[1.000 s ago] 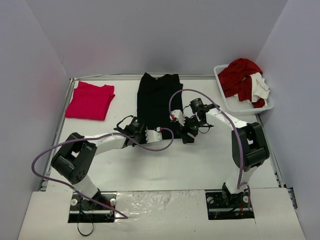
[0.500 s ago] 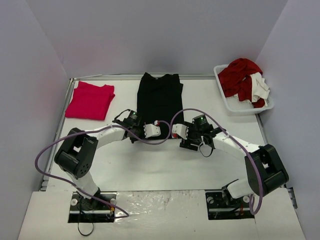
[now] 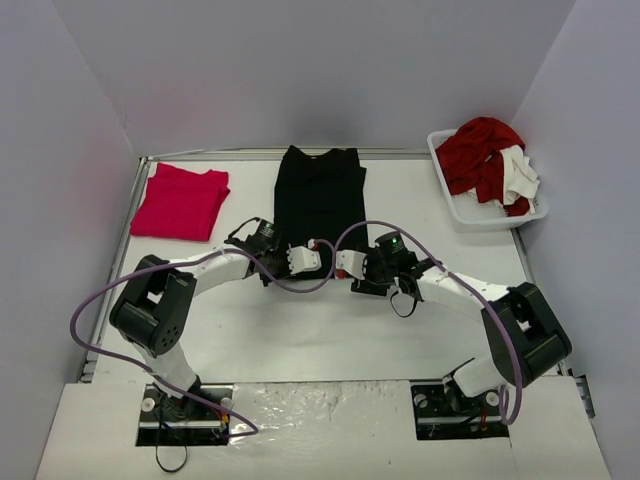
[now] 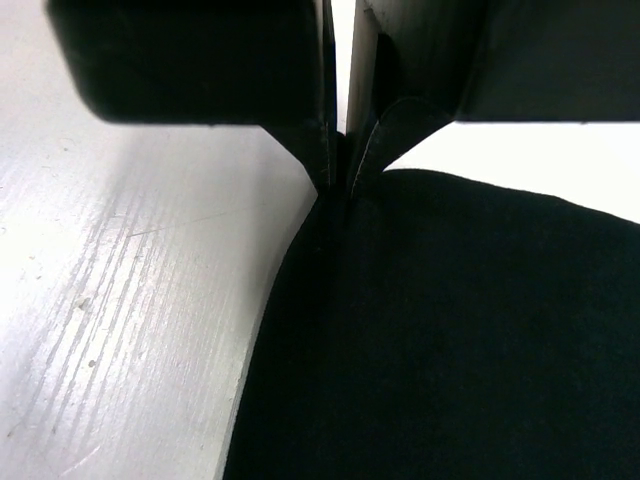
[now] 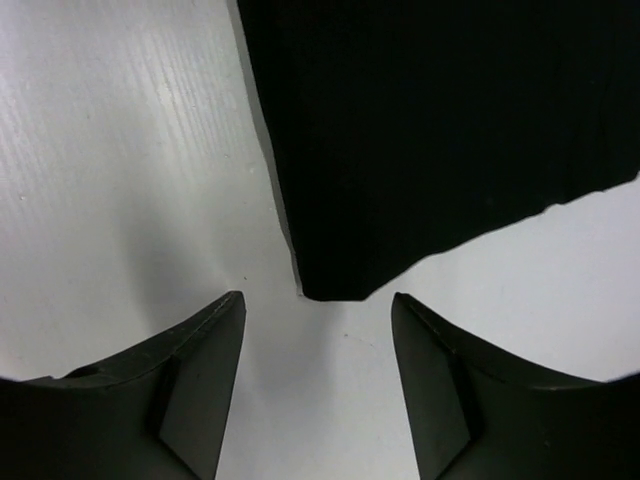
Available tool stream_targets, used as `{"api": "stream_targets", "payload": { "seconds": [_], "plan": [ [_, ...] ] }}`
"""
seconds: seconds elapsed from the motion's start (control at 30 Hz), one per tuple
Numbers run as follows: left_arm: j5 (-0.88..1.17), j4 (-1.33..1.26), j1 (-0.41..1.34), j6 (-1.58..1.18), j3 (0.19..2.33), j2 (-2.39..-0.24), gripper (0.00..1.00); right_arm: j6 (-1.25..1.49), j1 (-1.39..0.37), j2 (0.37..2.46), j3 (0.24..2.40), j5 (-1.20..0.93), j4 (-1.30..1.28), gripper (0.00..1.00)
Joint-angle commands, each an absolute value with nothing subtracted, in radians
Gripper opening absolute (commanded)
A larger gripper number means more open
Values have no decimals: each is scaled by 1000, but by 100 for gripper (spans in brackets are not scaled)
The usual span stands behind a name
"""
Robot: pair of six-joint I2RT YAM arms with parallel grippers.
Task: Fold and stack the t-shirts
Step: Grab one side of the 2/3 rectangular tshirt with both arms
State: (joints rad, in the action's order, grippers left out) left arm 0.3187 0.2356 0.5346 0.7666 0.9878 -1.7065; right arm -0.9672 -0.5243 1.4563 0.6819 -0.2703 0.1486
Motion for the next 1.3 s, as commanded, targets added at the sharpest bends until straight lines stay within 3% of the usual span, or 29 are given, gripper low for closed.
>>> {"api": "stream_targets", "payload": {
  "seconds": [0.0, 0.5, 0.83, 0.93, 1.27],
  "plan": [
    [351, 290, 538, 750, 1008, -1724, 2, -963, -545, 1499, 712, -268, 166, 55],
    [367, 301, 531, 753, 1012, -1729, 2, -960, -552, 1592, 727, -256, 196, 54],
    [367, 321, 531, 755, 1026, -1740, 2, -965, -551, 1614, 721, -232, 190, 8],
    [368, 328, 531, 756, 1034, -1744, 2, -962, -545, 1606, 719, -245, 181, 0],
    [432, 440, 532, 769, 1071, -1698, 2, -930, -525, 1519, 807, -372, -62, 0]
  ]
}}
